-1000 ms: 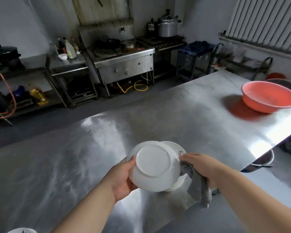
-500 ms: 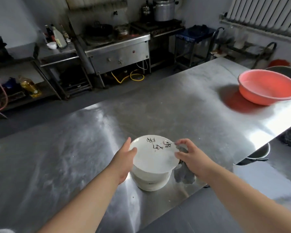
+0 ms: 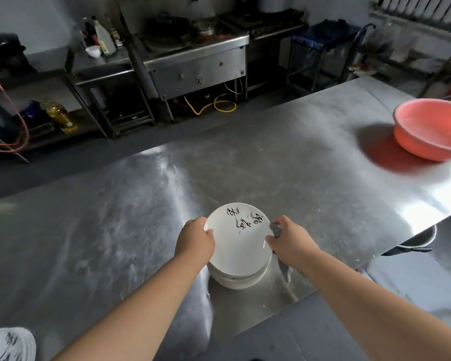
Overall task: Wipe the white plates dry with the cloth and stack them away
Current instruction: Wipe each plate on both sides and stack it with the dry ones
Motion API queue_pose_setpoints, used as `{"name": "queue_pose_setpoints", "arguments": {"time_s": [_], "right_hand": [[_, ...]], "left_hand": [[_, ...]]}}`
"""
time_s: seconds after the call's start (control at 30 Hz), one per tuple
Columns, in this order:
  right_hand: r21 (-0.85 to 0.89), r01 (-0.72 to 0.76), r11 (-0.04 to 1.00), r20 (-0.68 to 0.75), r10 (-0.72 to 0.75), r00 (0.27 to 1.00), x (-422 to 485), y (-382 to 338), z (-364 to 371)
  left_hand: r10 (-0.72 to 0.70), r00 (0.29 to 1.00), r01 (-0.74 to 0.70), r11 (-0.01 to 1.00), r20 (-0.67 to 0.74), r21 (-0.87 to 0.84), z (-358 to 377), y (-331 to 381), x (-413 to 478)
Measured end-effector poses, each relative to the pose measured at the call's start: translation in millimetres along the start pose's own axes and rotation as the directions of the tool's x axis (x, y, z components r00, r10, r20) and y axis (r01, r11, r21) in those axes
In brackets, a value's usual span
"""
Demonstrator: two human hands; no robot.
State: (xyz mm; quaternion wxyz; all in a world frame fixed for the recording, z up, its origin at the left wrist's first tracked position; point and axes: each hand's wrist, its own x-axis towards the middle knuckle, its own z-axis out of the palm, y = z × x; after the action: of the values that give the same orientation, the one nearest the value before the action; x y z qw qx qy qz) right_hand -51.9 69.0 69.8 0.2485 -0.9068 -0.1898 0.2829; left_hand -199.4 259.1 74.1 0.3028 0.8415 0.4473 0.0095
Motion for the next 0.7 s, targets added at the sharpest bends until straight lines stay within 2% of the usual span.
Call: {"name": "queue_pose_setpoints", "arguments": {"time_s": [0.23, 0.4, 0.53, 0.7], "right_hand": [[-0.102, -0.022, 0.994, -0.069, 0.015, 0.998, -2.4, -3.4, 3.3], [-0.114, -0.049, 0.992, -0.187, 0.028, 0.982, -17.5, -8.5, -6.7], [-0.208, 0.05, 0.977, -0.196, -0.091, 0.976, -31.8, -48.0, -3.4], [-0.273, 0.278, 0.921, -0.037, -0.299, 0.954, -43.4, -147.4, 44.7]], "left_hand": [[0.049, 0.999, -0.049, 0.999, -0.006, -0.002, 3.9, -4.8, -3.0], [0.069, 0.997, -0.069, 0.998, 0.031, 0.01, 1.5, -13.3, 1.1], [0.073, 0.997, -0.072, 0.997, 0.025, -0.013, -18.7, -29.2, -2.1], [0.038, 0.997, -0.038, 0.999, -0.066, 0.007, -86.4, -108.4, -22.8]]}}
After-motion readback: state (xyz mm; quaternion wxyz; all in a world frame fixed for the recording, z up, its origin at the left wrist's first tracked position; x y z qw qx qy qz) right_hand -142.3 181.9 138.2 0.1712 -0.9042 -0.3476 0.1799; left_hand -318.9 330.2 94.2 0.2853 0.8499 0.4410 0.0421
